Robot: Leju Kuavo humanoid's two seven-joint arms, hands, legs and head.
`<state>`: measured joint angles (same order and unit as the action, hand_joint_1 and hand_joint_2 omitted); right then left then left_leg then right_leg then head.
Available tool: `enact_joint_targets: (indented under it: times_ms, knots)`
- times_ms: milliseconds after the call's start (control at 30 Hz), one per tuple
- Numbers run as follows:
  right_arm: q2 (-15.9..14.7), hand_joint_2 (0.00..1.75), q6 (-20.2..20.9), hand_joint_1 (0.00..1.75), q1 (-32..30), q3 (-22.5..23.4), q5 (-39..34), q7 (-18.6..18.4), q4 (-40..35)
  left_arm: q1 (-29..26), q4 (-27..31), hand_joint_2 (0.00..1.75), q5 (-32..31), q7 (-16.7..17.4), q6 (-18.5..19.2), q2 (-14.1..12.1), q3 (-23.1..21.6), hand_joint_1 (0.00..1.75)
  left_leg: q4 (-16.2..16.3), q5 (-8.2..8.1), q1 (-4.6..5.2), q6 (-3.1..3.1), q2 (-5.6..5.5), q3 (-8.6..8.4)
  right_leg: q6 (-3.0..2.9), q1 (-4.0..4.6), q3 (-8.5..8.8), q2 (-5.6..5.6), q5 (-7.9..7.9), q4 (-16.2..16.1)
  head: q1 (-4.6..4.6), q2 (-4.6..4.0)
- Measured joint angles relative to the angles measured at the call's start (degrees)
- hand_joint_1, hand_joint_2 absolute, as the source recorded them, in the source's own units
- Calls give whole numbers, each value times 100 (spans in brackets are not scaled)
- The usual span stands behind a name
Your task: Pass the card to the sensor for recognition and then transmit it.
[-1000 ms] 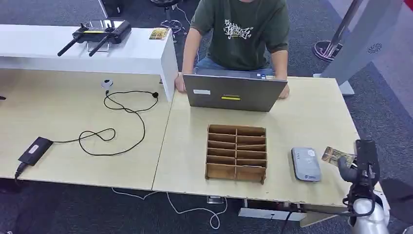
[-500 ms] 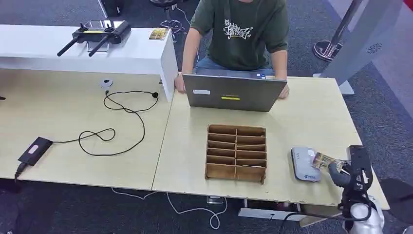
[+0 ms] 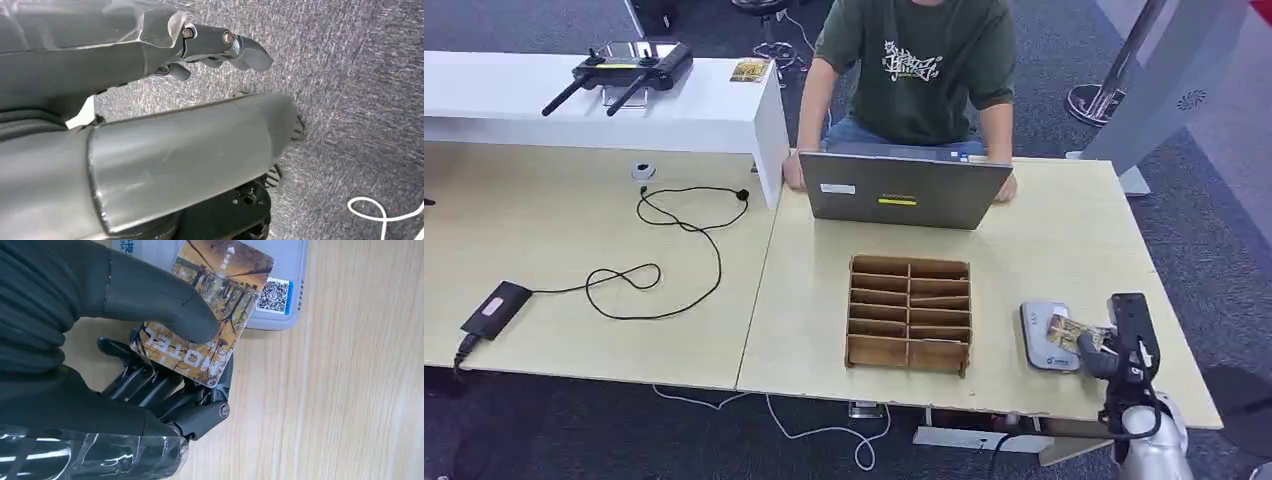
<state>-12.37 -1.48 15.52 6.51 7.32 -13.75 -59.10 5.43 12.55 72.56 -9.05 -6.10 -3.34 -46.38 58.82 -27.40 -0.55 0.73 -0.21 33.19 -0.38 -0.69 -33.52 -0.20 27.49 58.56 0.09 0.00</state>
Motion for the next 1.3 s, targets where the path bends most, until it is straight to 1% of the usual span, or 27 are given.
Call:
enact_joint_targets:
  times_ms: [467, 567, 667, 800, 967, 1067, 1200, 1300]
  knots:
    - [-26, 175, 107, 175, 162, -24, 98, -52, 253, -25, 20, 0, -48, 17, 0, -13, 179, 0, 0, 0, -1, 0, 3, -16, 0, 0, 15, 3, -2, -1, 0, 0]
    - [-35, 175, 44, 175, 163, -24, 135, -37, 256, -27, 22, 0, -55, 17, 0, -13, 192, 0, 0, 0, -1, 0, 2, -18, 0, 0, 16, 3, -2, -1, 0, 0]
    - [-33, 175, -134, 175, 89, -24, 19, 158, 148, -45, 22, 0, -57, 9, 0, -13, 214, 0, 0, 0, 0, 0, 0, -16, 0, 0, 17, 0, -2, -1, 0, 0]
    - [31, 175, -558, 175, -111, 7, -263, 486, -193, -104, 22, 0, -42, -68, 0, -11, 312, 0, 0, 0, 1, 0, -1, -11, 0, 0, 11, 0, -2, 0, -2, 0]
    - [172, 175, -1007, 175, -418, 98, -607, 939, -911, -150, 22, 0, -41, -151, 0, -2, 406, 0, 0, -1, 0, 0, -2, -3, 0, 0, 4, -1, 1, 0, 0, 0]
    - [240, 175, -1135, 175, -551, 122, -741, 1174, -1277, -164, 22, 0, -42, -184, 0, 11, 468, 0, -1, -1, 0, 1, -1, -1, -1, 0, 1, 0, 2, 0, -2, 0]
    - [297, 175, -1364, 175, -652, 125, -721, 1506, -1642, -185, 22, 0, -55, -243, 0, 28, 503, 0, -1, -1, 0, 1, -1, 0, 0, 0, 1, -1, 2, 0, 0, 0]
    - [313, 175, -1465, 175, -696, 125, -644, 1598, -1814, -208, 22, 0, -59, -265, 0, 39, 513, 0, -1, -1, 1, 1, -1, 0, 0, 0, 0, 0, 1, 0, 0, 0]
